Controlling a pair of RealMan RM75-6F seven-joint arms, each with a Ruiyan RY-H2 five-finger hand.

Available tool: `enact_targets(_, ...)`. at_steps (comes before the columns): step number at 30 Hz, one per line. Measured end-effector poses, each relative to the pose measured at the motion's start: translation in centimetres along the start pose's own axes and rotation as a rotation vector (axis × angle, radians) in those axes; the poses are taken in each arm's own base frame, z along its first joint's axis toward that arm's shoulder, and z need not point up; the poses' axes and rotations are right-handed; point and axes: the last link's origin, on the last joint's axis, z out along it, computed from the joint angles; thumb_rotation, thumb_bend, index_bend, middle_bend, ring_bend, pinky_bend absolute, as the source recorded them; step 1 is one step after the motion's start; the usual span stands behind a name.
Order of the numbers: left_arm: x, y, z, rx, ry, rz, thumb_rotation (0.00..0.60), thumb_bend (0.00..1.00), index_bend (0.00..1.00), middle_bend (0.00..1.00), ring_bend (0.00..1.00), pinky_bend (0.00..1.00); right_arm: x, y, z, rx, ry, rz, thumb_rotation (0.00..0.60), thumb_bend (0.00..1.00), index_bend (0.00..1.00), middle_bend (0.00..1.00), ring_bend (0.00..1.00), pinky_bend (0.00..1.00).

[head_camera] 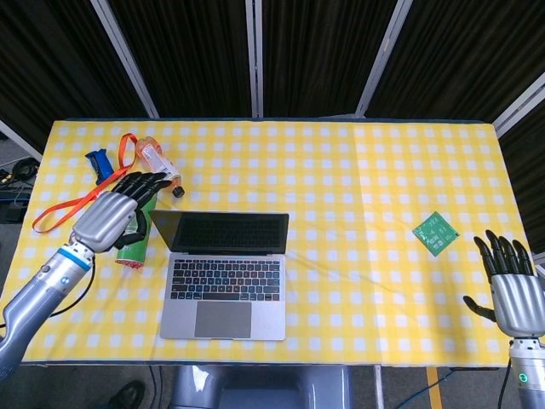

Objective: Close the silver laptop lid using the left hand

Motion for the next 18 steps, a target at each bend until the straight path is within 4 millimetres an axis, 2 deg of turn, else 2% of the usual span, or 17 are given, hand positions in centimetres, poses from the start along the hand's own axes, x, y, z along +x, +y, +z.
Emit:
enact_targets(4,-0.8,0.3,2.1,0.021,-0.067,-0.071,0.463,1.00,0.15,0.14,0.16,0.24,-0.3,0.0,0.0,0.000,-0.008,-0.009,0.600,0.00,0.00,0.00,0.00,0.00)
enact_targets(10,-1.9,-0.2,3.4,0.062,-0.126,-0.189,0.463,1.00,0.18,0.21,0.24,0.26,-0.2,0.2,0.1,-0.011,-0.004,-0.009,0.600,0.00,0.00,0.00,0.00,0.00)
enact_targets(15,-2.1,-0.7,3.5,0.081,-0.151,-0.276,0.463,1.00,0.21,0.29,0.31,0.33,-0.1,0.1,0.1,-0.009,-0.002,-0.009,0.600,0.00,0.00,0.00,0.00,0.00)
enact_targets(18,-2.0,-0.8,3.2,0.077,-0.157,-0.319,0.462,1.00,0.22,0.31,0.33,0.35,-0.1,0.0,0.1,-0.007,-0.001,-0.011,0.600,0.00,0.00,0.00,0.00,0.00)
